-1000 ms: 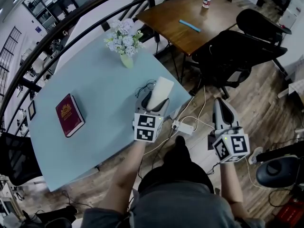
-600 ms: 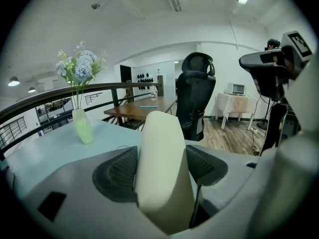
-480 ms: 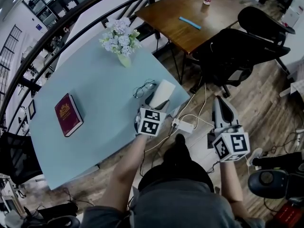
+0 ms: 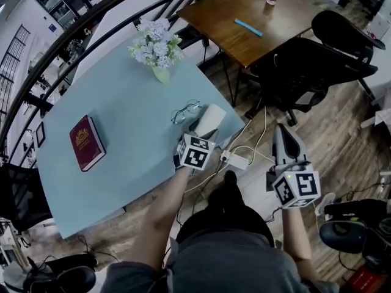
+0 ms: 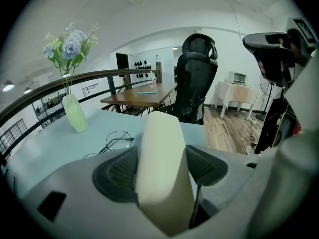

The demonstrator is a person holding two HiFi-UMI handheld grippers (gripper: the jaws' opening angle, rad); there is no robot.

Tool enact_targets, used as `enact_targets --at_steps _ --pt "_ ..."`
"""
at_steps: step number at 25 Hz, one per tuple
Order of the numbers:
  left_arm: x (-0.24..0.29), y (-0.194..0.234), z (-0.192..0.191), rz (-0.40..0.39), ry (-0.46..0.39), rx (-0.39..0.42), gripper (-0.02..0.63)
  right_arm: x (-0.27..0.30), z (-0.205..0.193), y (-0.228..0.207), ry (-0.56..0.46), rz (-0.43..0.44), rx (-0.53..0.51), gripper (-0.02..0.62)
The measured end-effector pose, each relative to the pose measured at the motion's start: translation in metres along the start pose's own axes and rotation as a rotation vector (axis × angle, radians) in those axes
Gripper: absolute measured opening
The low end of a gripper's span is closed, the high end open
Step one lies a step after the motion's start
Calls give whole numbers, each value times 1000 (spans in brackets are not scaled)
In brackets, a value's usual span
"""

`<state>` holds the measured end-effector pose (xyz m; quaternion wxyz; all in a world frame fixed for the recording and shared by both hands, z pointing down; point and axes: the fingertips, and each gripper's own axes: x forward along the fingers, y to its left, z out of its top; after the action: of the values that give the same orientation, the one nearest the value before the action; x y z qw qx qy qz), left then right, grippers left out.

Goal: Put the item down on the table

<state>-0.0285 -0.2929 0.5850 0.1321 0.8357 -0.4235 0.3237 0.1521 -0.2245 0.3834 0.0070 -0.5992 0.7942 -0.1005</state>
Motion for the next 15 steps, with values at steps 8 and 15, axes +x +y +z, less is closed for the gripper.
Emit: enact_targets --at_steps 8,15 --pt "9 -1 -13 -18 58 4 308 8 -1 4 10 27 2 2" --pt "11 1 -14 -47 56 -30 308 14 -1 4 13 38 4 2"
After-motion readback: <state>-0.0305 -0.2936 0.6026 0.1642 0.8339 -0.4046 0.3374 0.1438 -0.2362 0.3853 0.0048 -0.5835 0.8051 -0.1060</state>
